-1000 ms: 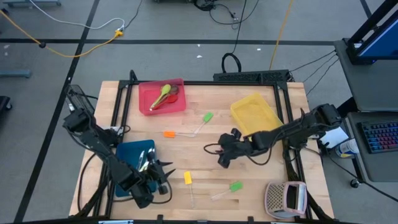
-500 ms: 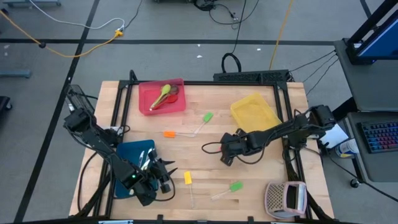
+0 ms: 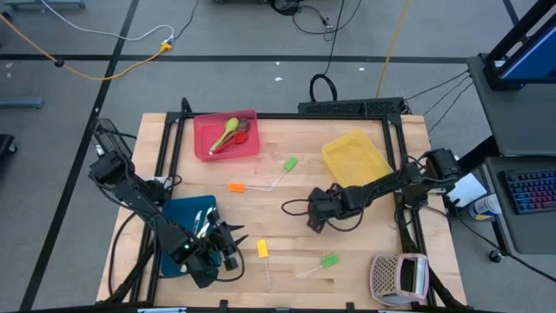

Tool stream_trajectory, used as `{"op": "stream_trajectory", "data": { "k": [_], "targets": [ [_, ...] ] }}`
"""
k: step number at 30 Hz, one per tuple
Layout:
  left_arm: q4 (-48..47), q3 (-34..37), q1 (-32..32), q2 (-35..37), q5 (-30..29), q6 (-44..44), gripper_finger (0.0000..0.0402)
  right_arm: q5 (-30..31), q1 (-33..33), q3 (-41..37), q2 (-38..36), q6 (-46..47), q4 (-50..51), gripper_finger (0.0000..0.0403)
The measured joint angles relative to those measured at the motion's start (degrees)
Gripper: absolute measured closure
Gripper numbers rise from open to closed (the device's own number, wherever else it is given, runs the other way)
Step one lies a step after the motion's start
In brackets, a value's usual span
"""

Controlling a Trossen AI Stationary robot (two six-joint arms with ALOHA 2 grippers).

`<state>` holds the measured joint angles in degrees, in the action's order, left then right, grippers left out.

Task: Pick & Place Kitchen Items
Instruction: Put the red spatula into the yellow bin

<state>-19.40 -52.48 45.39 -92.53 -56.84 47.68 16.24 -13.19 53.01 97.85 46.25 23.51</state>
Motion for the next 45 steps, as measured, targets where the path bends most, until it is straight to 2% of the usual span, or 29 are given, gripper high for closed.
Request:
{"op": "stream_trajectory", "data": {
  "k": [6, 15, 17, 23, 25, 27, 34, 38, 42, 45],
  "targets": [
    [0.02, -0.01, 0.00, 0.00, -0.02, 0.00, 0.0259, -2.53, -0.08, -3.92, -0.31, 1.07, -6.52, 0.0193],
    [-0.02, 0.01, 0.00, 0.00, -0.02, 0.02, 0.0259, -0.91, -0.39, -6.73, -0.10, 2.42, -9.36, 0.0358],
    [-0.02, 0.01, 0.00, 0.00, -0.02, 0.02, 0.0259, -0.97, -0.39, -6.74, -0.05, 2.25, -9.47, 0.0382],
    [-0.01, 0.01, 0.00, 0.00, -0.02, 0.01, 0.0259, -1.26, -0.35, -6.88, -3.01, -0.30, -12.09, 0.0371],
    [-0.02, 0.01, 0.00, 0.00, -0.02, -0.16, 0.0259, -3.52, -0.37, -7.14, -5.93, -2.90, -11.72, 0.0374],
    [0.00, 0.01, 0.00, 0.00, -0.04, -0.23, 0.0259, -3.30, -0.57, -7.16, -9.68, -5.61, -11.77, 0.0382],
    [0.15, 0.01, 0.00, 0.00, -0.07, -0.67, 0.0259, 13.65, -0.25, -7.00, -23.76, -13.23, -6.83, 0.0381],
    [0.14, 0.01, 0.00, 0.00, -0.07, -0.68, 0.0259, 22.81, 2.09, -6.90, -29.38, -14.48, 1.94, 0.0372],
    [0.15, 0.03, 0.00, 0.00, -0.06, -0.71, 0.0259, 27.90, 6.17, -7.24, -31.98, -12.85, 6.47, 0.0377],
    [0.04, 0.04, -0.04, 0.00, -0.04, -0.74, 0.0259, 28.25, 9.80, -9.58, -31.95, -12.43, 4.98, 0.0380]
  ]
}}
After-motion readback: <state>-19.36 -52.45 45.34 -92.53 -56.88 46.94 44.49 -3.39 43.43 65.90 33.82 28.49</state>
